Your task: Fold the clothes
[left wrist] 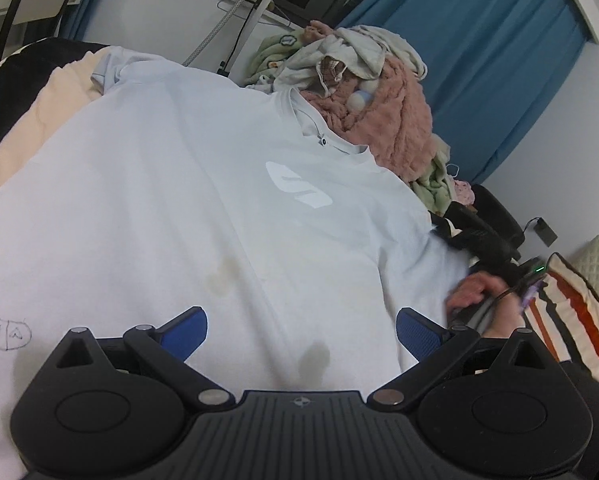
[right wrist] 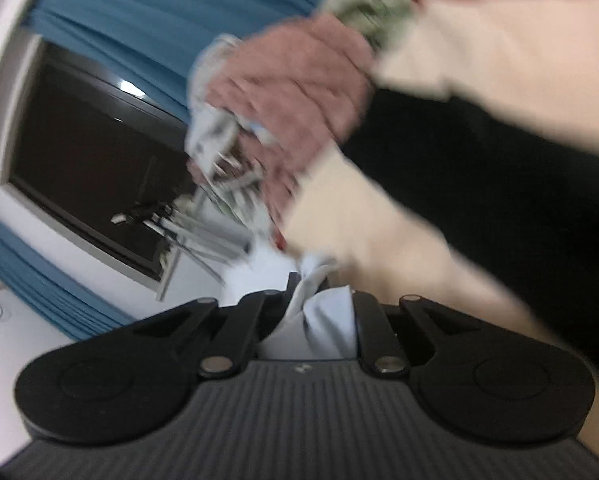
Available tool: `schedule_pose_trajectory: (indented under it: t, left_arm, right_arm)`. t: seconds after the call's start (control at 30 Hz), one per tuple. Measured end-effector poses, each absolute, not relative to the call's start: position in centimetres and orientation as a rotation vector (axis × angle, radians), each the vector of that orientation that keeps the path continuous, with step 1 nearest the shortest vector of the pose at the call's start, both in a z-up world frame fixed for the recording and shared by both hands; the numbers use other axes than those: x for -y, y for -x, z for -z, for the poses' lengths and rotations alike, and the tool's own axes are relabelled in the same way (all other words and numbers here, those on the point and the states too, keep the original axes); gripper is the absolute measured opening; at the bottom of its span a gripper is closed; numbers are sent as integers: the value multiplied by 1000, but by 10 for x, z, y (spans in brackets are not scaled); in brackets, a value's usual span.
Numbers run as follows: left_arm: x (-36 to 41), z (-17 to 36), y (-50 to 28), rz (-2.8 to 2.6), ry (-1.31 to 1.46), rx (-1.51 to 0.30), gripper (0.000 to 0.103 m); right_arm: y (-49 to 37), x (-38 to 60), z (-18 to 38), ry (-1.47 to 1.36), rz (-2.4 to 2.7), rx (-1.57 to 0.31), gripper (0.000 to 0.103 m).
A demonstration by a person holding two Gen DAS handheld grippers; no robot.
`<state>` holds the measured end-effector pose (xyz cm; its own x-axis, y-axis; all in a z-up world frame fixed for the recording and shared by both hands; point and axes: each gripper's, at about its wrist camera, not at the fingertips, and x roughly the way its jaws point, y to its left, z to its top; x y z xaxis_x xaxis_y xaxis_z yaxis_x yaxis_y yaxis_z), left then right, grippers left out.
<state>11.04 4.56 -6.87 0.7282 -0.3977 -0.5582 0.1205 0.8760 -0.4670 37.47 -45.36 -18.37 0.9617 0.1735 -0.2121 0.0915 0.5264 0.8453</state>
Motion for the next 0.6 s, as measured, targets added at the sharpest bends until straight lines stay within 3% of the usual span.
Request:
schedule_pose_trajectory:
  t: [0.13,0.3,0.43,0.47,0.5,0.53,0.6]
  left_arm:
    - [-41,75,-115,297,409,-724,102]
    - [-39,77,-115,294,379,-723,102]
    - [-35,77,-116,293,353,-708,102]
    - [-33,77,-116,294,346,-705,102]
    - [-32,77,-116,295,338,-702,102]
    - [-31,77,-116,295,331,-700,102]
    - [-28,75,-114,300,315,-694,102]
  right_arm:
    - [-366,472,143,-763,52,-176,9]
    - [-377,491,146,-472,250,-286,10]
    - [-371,514,156,-517,370,-351,15]
    - [-368,519,157,-544,381,-362,20]
    - [-365,522,158,-566,390,-373,38]
    - [-356,521,155,-555,381,-381,63]
    - [-338,512,148,-515,371,-385,83]
